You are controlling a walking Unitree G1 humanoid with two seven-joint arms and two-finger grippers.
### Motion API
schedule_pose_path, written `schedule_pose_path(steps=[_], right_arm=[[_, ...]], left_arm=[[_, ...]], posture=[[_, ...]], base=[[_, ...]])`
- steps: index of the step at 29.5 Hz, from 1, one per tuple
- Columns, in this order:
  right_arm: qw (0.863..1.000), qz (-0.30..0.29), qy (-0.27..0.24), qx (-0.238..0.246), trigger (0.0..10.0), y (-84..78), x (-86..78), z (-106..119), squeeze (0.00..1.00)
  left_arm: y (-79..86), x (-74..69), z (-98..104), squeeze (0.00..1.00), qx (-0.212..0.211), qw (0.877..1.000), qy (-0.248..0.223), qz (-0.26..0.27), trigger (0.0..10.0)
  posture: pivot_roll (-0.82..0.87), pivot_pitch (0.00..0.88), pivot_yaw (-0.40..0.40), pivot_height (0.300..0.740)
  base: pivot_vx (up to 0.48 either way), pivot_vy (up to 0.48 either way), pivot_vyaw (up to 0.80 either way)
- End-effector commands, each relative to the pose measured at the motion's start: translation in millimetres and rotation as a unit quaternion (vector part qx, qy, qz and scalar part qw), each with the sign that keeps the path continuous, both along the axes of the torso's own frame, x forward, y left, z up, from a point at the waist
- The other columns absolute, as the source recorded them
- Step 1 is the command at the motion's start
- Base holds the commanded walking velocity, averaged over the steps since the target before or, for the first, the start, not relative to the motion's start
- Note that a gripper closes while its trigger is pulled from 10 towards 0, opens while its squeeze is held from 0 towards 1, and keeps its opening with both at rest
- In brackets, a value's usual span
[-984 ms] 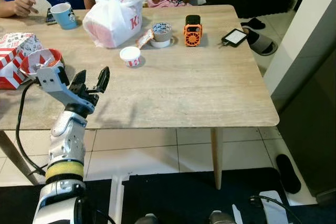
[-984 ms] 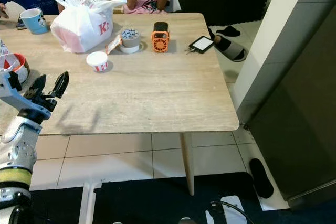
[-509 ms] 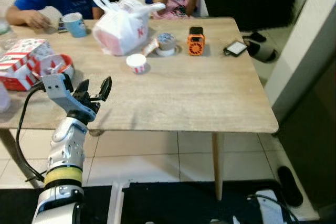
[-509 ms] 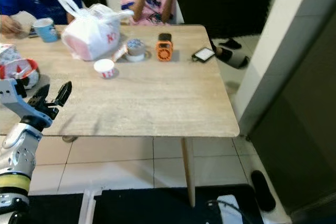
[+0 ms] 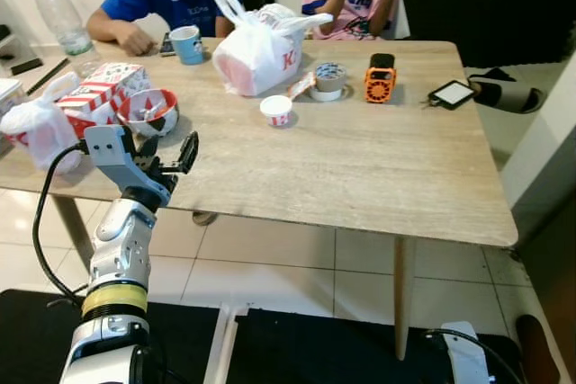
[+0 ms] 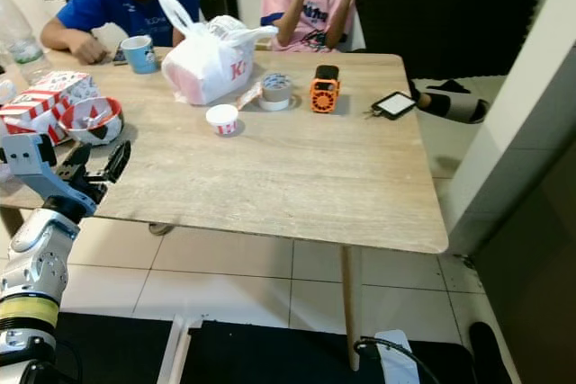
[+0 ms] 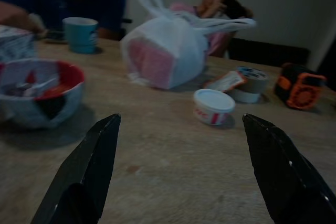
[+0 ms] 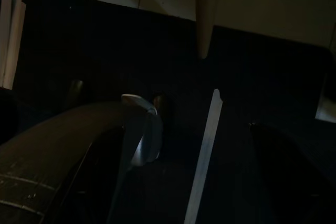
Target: Restocking fridge
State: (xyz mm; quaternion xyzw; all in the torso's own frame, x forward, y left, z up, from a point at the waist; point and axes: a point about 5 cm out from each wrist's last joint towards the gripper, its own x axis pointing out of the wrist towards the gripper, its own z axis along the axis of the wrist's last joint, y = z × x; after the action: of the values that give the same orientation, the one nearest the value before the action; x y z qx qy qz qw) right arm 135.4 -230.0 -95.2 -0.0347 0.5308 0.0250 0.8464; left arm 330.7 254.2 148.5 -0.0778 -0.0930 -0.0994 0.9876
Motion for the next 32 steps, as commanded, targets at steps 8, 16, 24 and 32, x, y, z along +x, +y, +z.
schedule_pose_path(steps=[8,16,24,32], right_arm=[[1.000,-0.006,0.001,0.018,10.0,6.4,-1.2,-1.7,0.00],[1.000,-0.004,0.000,0.026,10.0,9.0,-0.2,-1.8,0.00],[1.000,-0.005,-0.002,0.030,10.0,11.2,1.6,-1.6,0.00],[1.000,-0.004,-0.002,0.026,10.0,9.7,2.1,-1.2,0.00]], left_arm=[[4.0,1.9,4.0,0.00,0.024,1.000,-0.001,-0.003,10.0],[9.8,2.6,6.8,0.00,0.031,0.999,-0.005,0.003,10.0],[5.4,3.7,7.0,0.00,0.034,0.999,-0.008,-0.005,10.0],[3.6,5.4,8.4,0.00,0.036,0.999,-0.012,-0.008,10.0]], posture=[[-0.04,0.006,0.040,0.740],[-0.04,0.000,0.041,0.740],[-0.04,0.000,0.041,0.740],[-0.04,0.000,0.039,0.740]], base=[[0.278,0.000,0.00],[0.303,0.000,0.00],[0.310,0.000,0.00],[0.323,0.000,0.00]])
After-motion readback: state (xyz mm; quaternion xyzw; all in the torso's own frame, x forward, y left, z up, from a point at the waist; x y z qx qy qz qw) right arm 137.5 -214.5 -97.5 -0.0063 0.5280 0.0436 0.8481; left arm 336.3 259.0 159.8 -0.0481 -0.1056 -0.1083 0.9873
